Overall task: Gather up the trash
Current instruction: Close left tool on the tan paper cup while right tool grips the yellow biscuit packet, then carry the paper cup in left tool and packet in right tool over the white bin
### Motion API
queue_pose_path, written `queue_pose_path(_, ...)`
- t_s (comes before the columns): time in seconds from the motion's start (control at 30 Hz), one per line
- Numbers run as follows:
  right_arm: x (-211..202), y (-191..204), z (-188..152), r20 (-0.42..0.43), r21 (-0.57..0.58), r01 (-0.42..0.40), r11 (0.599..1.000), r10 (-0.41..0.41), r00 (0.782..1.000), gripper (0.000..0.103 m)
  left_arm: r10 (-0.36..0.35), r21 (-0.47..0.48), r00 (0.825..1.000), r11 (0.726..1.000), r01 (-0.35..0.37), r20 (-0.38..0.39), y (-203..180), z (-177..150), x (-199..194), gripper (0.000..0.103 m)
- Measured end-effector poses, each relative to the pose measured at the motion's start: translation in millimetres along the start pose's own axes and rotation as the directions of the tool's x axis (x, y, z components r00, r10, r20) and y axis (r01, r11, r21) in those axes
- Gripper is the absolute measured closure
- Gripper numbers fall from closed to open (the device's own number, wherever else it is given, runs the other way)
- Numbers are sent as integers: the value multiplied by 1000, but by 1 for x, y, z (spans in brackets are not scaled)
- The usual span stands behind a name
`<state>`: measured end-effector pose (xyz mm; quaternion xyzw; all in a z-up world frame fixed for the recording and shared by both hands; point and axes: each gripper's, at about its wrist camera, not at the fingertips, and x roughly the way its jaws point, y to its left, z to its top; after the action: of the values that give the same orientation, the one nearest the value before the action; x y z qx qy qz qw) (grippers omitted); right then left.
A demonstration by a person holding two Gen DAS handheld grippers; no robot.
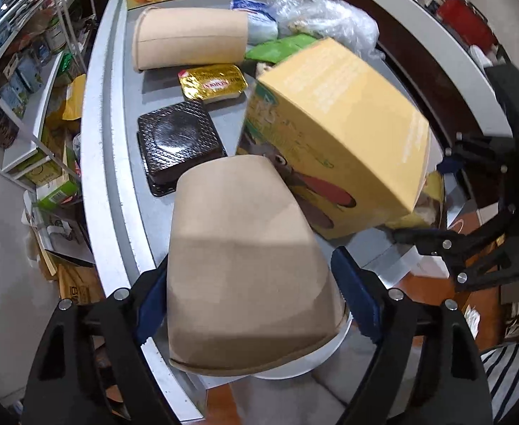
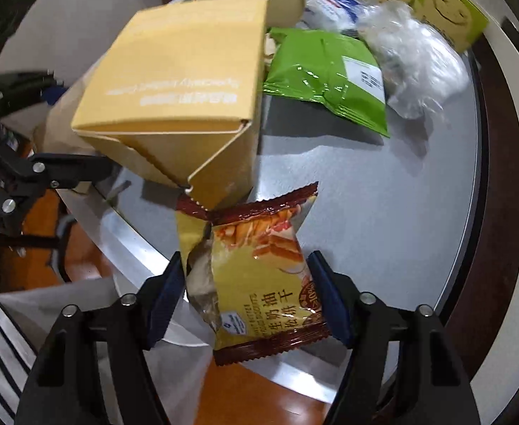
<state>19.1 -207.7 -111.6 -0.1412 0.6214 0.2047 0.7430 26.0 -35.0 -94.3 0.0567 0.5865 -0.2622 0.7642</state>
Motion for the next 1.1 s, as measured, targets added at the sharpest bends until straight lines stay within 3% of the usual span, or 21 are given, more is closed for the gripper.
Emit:
queue_pose_path(0.17,-11,-25,-9,46,158,-95,983,89,995,54,-10,-31,1000,999,11,21,3,-1,-6,20)
queue_pose_path(0.37,-19,-41,-20,94,215,-122,969,103,990,56,-60,-97,997,993,65,58,11,-4,-18,20)
queue_pose_path(0.7,-22,-44,-50,104,329,-135,935,106,989,56,-67,-185,996,980,78,65,18,-17,-23,20)
queue_pose_path(0.87,-19,-35,-53,108,307,-90,948,59,992,57,-59,-189,996,979,70,64,16,-23,-21,20)
queue_pose_path(1.1,-34,-31,-57,169,318,-113,941,61,984,64,-47,-170,995,983,62,89,10,-28,-30,20)
